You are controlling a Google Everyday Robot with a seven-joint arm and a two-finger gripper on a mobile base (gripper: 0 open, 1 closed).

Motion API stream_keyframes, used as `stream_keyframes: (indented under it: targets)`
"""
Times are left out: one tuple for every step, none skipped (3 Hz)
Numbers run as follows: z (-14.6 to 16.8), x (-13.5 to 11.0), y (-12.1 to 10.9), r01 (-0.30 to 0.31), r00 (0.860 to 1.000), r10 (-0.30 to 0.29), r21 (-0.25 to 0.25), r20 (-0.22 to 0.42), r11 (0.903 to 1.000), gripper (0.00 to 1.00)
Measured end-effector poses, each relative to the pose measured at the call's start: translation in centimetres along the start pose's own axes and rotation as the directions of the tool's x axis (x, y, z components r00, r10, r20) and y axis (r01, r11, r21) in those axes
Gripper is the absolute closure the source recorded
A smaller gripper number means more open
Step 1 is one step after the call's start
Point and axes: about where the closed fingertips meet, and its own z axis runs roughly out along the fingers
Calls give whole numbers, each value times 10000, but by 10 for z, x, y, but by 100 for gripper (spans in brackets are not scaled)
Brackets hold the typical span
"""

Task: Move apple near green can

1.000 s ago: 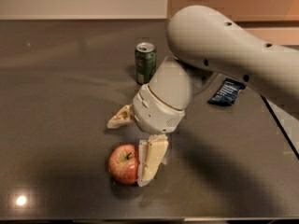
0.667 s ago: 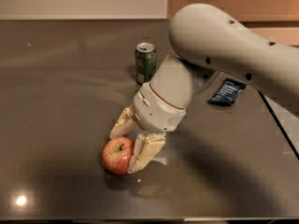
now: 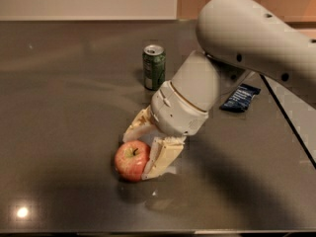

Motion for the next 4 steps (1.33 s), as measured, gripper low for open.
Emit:
stream_keyframes:
  targets:
    - [-16, 13, -8, -715, 9973, 724, 556, -148, 9959, 100]
    - [-35, 35, -22, -1655, 9850, 1703, 1256, -285, 9782, 100]
    - [-58, 70, -40, -2847, 9558, 2937, 2123, -116, 9348, 100]
    - [-86, 101, -62, -3759, 9228, 3833, 3067, 382, 8744, 100]
